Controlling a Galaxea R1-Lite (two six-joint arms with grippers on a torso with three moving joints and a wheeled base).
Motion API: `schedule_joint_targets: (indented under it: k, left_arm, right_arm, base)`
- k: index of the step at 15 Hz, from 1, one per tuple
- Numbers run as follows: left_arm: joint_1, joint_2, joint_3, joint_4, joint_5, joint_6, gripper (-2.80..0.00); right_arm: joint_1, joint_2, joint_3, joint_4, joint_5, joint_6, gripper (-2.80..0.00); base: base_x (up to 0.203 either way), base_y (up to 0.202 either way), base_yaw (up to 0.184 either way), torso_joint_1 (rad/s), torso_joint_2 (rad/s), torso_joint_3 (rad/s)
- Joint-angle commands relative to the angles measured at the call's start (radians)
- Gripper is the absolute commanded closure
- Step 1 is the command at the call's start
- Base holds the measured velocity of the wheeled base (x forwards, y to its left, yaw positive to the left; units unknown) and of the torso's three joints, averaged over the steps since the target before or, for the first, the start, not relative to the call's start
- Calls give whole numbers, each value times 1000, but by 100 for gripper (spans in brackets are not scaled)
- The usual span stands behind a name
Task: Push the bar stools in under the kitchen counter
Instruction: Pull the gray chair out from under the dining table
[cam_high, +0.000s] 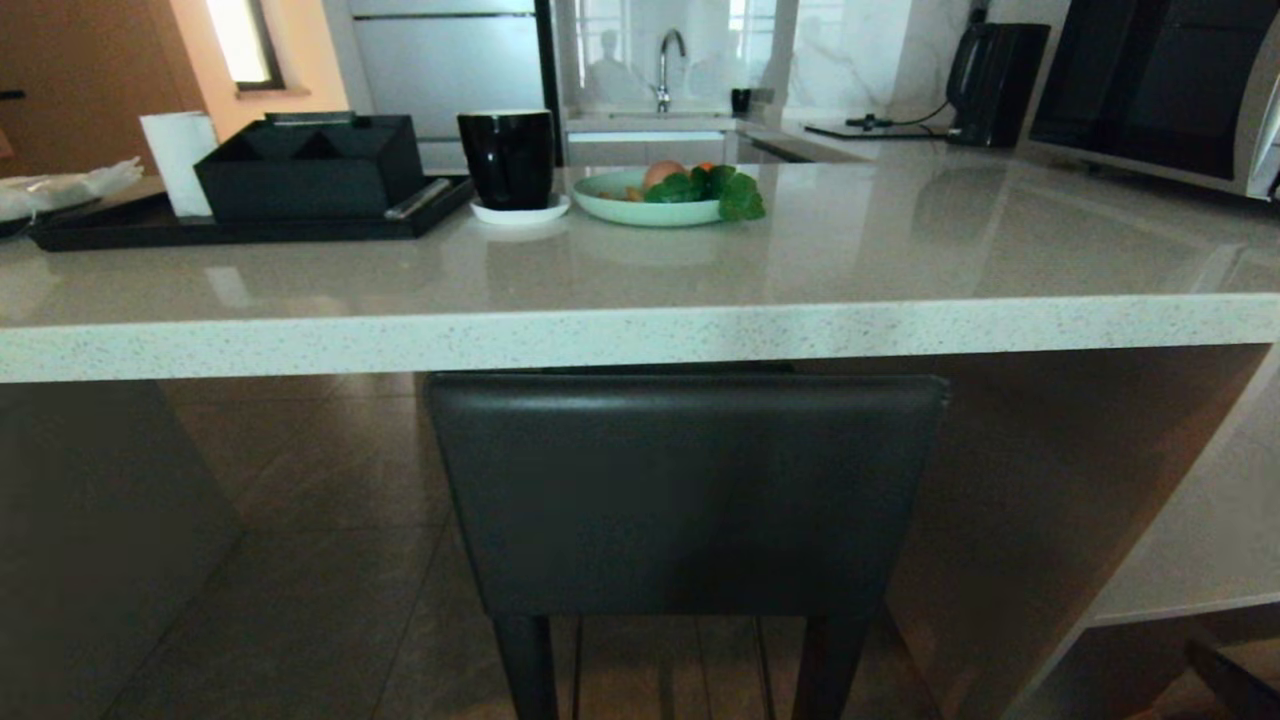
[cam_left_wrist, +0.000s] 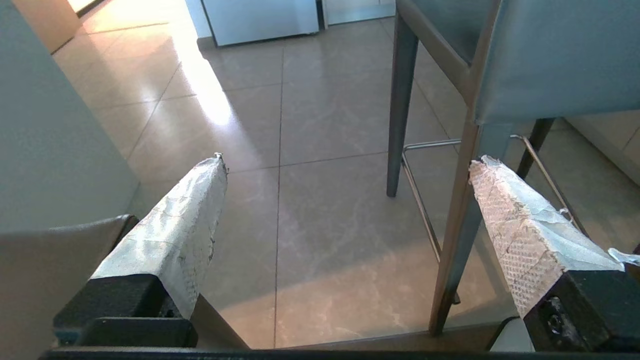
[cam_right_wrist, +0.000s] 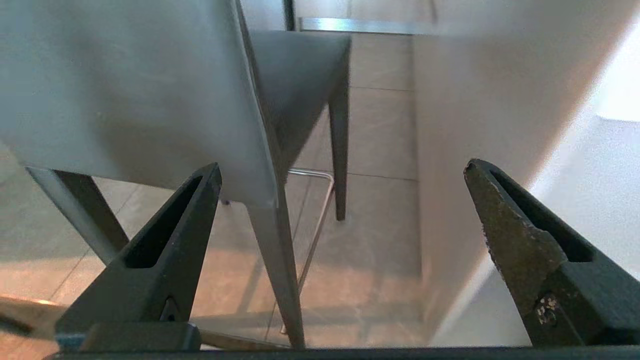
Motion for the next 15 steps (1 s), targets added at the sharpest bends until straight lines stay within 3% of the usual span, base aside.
schedule_joint_targets:
  k: [1, 4, 7, 9, 11, 12, 15]
  left_arm:
    - [1, 13, -36, 5, -14, -4, -280]
    - [0, 212, -172, 0, -78, -26, -280]
    - [-68, 457, -232, -144, -179, -104, -280]
    - [-124, 610, -280, -217, -269, -141, -280]
    - [-157, 731, -256, -367, -415, -161, -280]
    - [-162, 806, -223, -451, -458, -164, -280]
    - [-150, 1099, -125, -814, -521, -169, -280]
  right_arm:
    - [6, 130, 1, -48, 11, -11, -280]
    - [11, 148, 2, -50, 56, -14, -280]
    - [13, 244, -3, -105, 98, -12, -280]
    - [13, 336, 10, -206, 177, -13, -280]
    - [13, 435, 30, -316, 251, -13, -280]
    - [12, 491, 48, -377, 281, -13, -280]
    - [10, 682, 108, -606, 335, -13, -280]
  base:
    - [0, 0, 0, 0, 0, 0]
    - [0, 0, 0, 0, 0, 0]
    - [0, 0, 0, 0, 0, 0]
    - [0, 0, 0, 0, 0, 0]
    - [0, 0, 0, 0, 0, 0]
    - [0, 0, 0, 0, 0, 0]
    - [0, 0, 0, 0, 0, 0]
